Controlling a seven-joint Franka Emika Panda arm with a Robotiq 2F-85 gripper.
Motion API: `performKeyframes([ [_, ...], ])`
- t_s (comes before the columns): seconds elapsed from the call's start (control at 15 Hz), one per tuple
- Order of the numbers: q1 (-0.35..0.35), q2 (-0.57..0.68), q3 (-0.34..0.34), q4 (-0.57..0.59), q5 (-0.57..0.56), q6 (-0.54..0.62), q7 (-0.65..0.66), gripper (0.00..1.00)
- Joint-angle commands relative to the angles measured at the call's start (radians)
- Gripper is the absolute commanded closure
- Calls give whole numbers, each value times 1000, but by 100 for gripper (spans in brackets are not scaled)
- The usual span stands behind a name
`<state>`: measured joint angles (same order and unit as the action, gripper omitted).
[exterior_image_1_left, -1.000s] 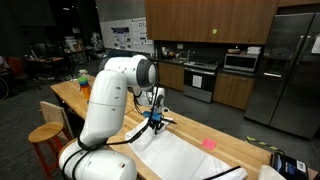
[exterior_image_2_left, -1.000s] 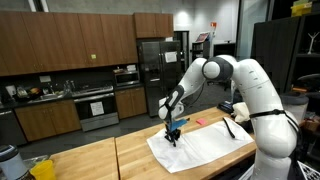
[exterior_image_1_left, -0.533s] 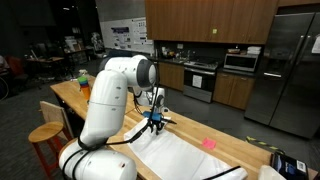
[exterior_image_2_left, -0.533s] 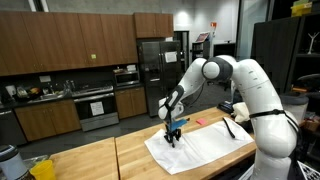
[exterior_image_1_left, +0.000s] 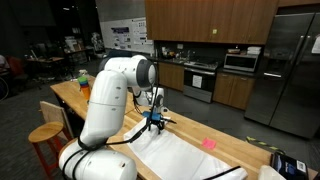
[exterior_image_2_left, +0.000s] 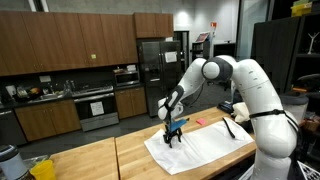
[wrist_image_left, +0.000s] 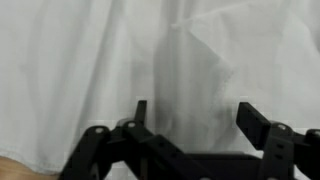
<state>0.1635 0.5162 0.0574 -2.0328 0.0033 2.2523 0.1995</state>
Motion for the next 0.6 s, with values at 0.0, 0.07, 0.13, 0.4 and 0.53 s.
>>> performKeyframes([
  [0.0,8,-18,-5,4,-17,-31,3,31],
  [0.07,9,-19,-6,4,-20,-35,5,32],
  [0.13,10,-17,-7,9,-22,-41,8,36],
  [0.4,16,-22,-13,10,-34,-62,24,68],
  [0.53,21,-25,-18,10,-49,-76,36,84],
])
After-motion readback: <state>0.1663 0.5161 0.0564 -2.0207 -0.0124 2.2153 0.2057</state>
